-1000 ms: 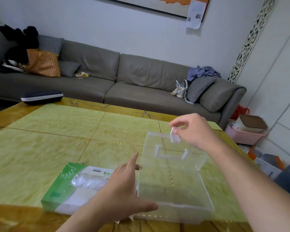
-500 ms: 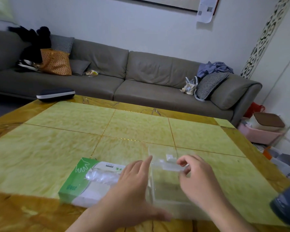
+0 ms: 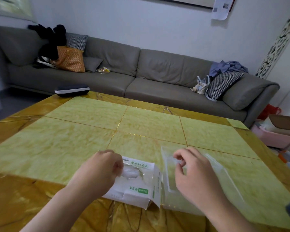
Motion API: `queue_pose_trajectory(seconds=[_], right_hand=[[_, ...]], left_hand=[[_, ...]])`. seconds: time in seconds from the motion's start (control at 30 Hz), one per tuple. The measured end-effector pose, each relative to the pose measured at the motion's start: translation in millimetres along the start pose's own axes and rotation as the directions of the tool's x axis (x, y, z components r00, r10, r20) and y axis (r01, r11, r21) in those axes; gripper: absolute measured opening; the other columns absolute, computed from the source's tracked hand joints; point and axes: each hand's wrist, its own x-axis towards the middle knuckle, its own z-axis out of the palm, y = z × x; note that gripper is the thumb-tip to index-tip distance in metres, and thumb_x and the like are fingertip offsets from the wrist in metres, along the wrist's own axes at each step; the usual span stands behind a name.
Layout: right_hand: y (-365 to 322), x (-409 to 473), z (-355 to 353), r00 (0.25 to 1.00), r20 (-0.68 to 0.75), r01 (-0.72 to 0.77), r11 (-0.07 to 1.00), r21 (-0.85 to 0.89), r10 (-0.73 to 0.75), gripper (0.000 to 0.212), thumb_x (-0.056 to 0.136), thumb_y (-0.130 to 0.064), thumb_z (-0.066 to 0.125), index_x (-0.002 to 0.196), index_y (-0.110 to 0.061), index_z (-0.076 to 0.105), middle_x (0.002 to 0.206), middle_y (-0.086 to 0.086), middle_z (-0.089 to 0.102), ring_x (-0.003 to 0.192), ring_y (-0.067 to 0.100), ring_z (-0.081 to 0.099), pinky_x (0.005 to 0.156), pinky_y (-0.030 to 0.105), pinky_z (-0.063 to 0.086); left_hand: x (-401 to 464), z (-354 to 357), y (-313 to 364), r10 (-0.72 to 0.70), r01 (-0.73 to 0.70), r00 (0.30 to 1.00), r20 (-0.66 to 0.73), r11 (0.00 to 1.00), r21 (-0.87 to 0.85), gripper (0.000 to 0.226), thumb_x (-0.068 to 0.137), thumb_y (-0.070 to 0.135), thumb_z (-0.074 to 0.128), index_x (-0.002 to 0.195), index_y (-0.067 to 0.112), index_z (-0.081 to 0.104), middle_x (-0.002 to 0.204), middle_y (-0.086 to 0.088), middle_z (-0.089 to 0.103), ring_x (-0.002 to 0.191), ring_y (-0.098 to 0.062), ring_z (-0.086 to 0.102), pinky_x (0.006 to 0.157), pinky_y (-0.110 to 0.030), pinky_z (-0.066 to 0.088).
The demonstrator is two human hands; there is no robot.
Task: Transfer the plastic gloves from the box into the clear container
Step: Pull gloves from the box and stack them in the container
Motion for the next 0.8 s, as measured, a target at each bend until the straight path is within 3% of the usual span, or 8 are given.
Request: queue_pose_trajectory(seconds=[0.07, 0.13, 0.27, 0.43, 0.53, 0.63, 0.7, 0.8], right_hand=[[-21.5, 2.6, 7.0, 0.992, 0.068, 0.103, 0.994, 0.027, -0.105, 0.027, 0.099, -0.011, 0.058, 0.119, -0.028, 0.065, 0.111, -0.023, 0.054, 0.098, -0.006, 0.056, 0.085, 0.015, 0.052], [-46.0, 5.2, 18.7, 0.965, 0.166, 0.186, 0.977, 0.101, -0.201, 0.030, 0.103, -0.015, 0.055, 0.127, -0.031, 0.062, 0.117, -0.023, 0.053, 0.104, -0.004, 0.055, 0.091, 0.015, 0.049], [-78.7, 12.2, 49.7, 0.930, 0.289, 0.214, 0.974, 0.071, -0.226, 0.027, 0.099, -0.024, 0.061, 0.119, -0.038, 0.050, 0.108, -0.014, 0.055, 0.099, 0.014, 0.059, 0.082, 0.039, 0.055], [-85.7, 23.0, 67.0, 0.966, 0.237, 0.106, 0.994, 0.001, -0.103, 0.026, 0.096, -0.024, 0.064, 0.104, -0.036, 0.043, 0.086, -0.008, 0.064, 0.080, 0.023, 0.065, 0.066, 0.042, 0.057], [-86.8, 25.2, 68.6, 0.971, 0.237, 0.048, 0.999, -0.018, -0.042, 0.005, 0.096, -0.026, 0.061, 0.098, -0.029, 0.058, 0.091, -0.006, 0.065, 0.084, 0.024, 0.064, 0.070, 0.039, 0.055], [-83.7, 27.6, 67.9, 0.980, 0.198, -0.004, 0.997, 0.079, -0.012, 0.016, 0.095, -0.022, 0.061, 0.084, -0.023, 0.072, 0.088, -0.008, 0.060, 0.081, 0.018, 0.061, 0.068, 0.040, 0.055], [-81.3, 29.3, 67.4, 0.987, 0.160, -0.043, 0.987, 0.156, 0.018, 0.021, 0.095, -0.021, 0.064, 0.076, -0.021, 0.074, 0.087, -0.010, 0.057, 0.078, 0.012, 0.058, 0.069, 0.040, 0.056], [-76.7, 31.7, 68.8, 0.994, 0.100, -0.063, 0.977, 0.206, 0.043, 0.025, 0.097, -0.019, 0.067, 0.073, -0.023, 0.072, 0.088, -0.013, 0.057, 0.078, 0.006, 0.059, 0.070, 0.035, 0.057]], left_hand=[[3.6, 4.2, -0.6, -0.008, 0.008, 1.000, -0.027, 1.000, -0.019, 0.018, 0.094, 0.021, 0.063, 0.083, 0.036, 0.065, 0.089, 0.021, 0.059, 0.080, 0.000, 0.059, 0.072, -0.027, 0.056], [6.6, 7.0, 0.1, -0.025, 0.021, 0.999, -0.042, 0.997, -0.076, 0.015, 0.094, 0.026, 0.062, 0.082, 0.035, 0.063, 0.087, 0.018, 0.061, 0.079, -0.003, 0.059, 0.072, -0.032, 0.056], [10.4, 12.7, 0.0, -0.036, 0.022, 0.997, -0.074, 0.983, -0.180, 0.026, 0.094, 0.025, 0.060, 0.071, 0.035, 0.052, 0.080, 0.010, 0.061, 0.073, -0.006, 0.057, 0.064, -0.032, 0.052], [12.1, 16.3, -5.8, -0.066, 0.048, 0.996, -0.063, 0.966, -0.256, 0.014, 0.098, 0.027, 0.058, 0.086, 0.034, 0.062, 0.084, 0.014, 0.065, 0.078, -0.004, 0.059, 0.066, -0.025, 0.050], [13.8, 12.0, -7.7, -0.090, 0.063, 0.993, -0.070, 0.943, -0.328, 0.015, 0.100, 0.028, 0.058, 0.086, 0.031, 0.063, 0.081, 0.012, 0.068, 0.075, -0.002, 0.060, 0.062, -0.019, 0.047], [10.8, 7.2, -13.9, -0.065, 0.065, 0.998, 0.014, 0.930, -0.362, 0.006, 0.094, 0.035, 0.066, 0.090, 0.033, 0.063, 0.085, 0.012, 0.068, 0.079, -0.002, 0.062, 0.073, -0.026, 0.054], [7.0, 7.6, -15.1, -0.011, 0.034, 0.997, 0.074, 0.952, -0.306, 0.011, 0.090, 0.037, 0.070, 0.099, 0.036, 0.063, 0.093, 0.014, 0.063, 0.083, -0.001, 0.059, 0.072, -0.019, 0.050], [3.8, 9.7, -11.8, 0.010, 0.002, 0.999, 0.044, 0.967, -0.254, 0.023, 0.089, 0.033, 0.072, 0.107, 0.038, 0.061, 0.097, 0.014, 0.056, 0.084, 0.000, 0.053, 0.067, -0.014, 0.041]])
